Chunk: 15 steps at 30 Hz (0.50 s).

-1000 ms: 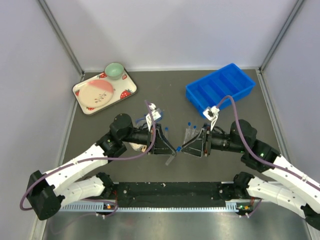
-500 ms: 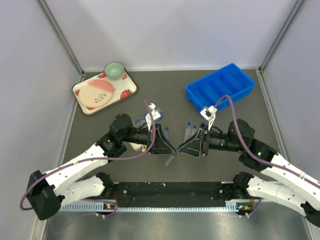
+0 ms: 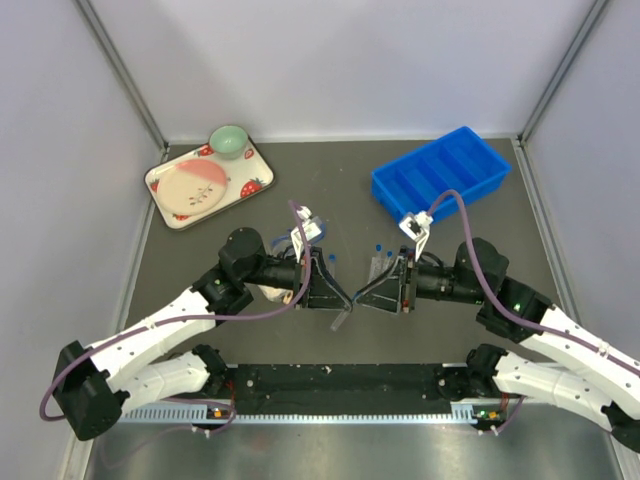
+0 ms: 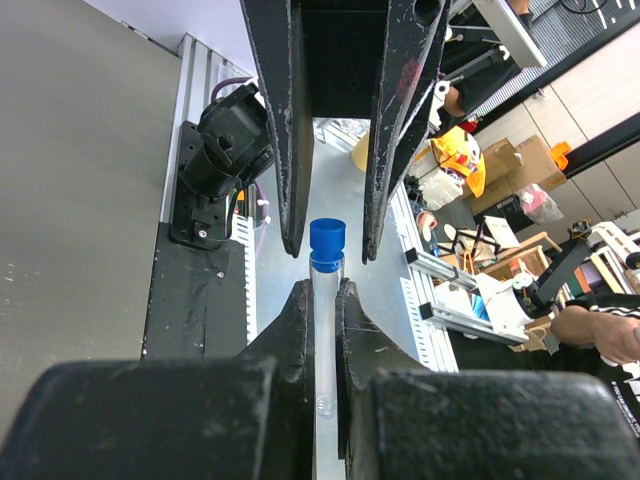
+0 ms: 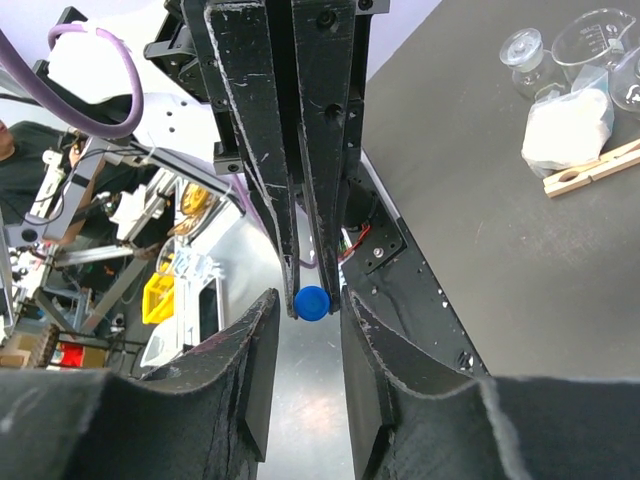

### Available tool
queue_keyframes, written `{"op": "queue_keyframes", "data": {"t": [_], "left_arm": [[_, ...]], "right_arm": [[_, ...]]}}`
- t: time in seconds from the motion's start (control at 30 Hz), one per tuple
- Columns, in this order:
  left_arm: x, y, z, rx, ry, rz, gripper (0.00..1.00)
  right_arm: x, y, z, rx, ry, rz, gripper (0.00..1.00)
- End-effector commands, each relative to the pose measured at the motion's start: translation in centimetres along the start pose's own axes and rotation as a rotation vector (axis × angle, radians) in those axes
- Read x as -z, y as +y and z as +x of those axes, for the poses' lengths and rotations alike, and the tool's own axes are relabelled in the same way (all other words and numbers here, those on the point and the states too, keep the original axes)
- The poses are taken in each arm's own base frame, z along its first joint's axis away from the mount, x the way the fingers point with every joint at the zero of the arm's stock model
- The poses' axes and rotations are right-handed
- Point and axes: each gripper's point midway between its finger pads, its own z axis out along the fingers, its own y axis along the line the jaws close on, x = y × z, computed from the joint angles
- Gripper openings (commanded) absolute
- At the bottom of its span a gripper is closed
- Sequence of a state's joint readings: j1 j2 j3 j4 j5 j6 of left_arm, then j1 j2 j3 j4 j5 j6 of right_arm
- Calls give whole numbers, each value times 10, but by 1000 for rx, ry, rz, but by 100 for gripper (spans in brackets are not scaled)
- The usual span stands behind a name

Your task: Organize the chemistry lab equipment

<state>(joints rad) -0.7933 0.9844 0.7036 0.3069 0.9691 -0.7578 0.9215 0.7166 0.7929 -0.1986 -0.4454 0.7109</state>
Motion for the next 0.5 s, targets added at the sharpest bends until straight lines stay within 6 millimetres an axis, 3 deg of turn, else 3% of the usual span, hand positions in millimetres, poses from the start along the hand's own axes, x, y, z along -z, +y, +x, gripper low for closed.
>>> {"op": "queue_keyframes", "data": {"t": [0.0,0.17,0.23,0.37,0.47], "left_arm": [[1,-10,-6,-60,-23,32,0],[0,-8,-6,-53,-26,25,0],[0,-8,-7,-53,-29,21,0],[-1,-6,-10,-53,-31,15,0],[-1,-5,-12,-53,-29,0,21]], "right_arm": [[1,27,-21,43,-58,-81,29],[-1,28,-19,37,-52,-88,22],[-1,28,-19,38,-52,-90,13],[-2,28,-18,38,-47,-85,3],[-1,27,-18,41,-47,-77,0]]}}
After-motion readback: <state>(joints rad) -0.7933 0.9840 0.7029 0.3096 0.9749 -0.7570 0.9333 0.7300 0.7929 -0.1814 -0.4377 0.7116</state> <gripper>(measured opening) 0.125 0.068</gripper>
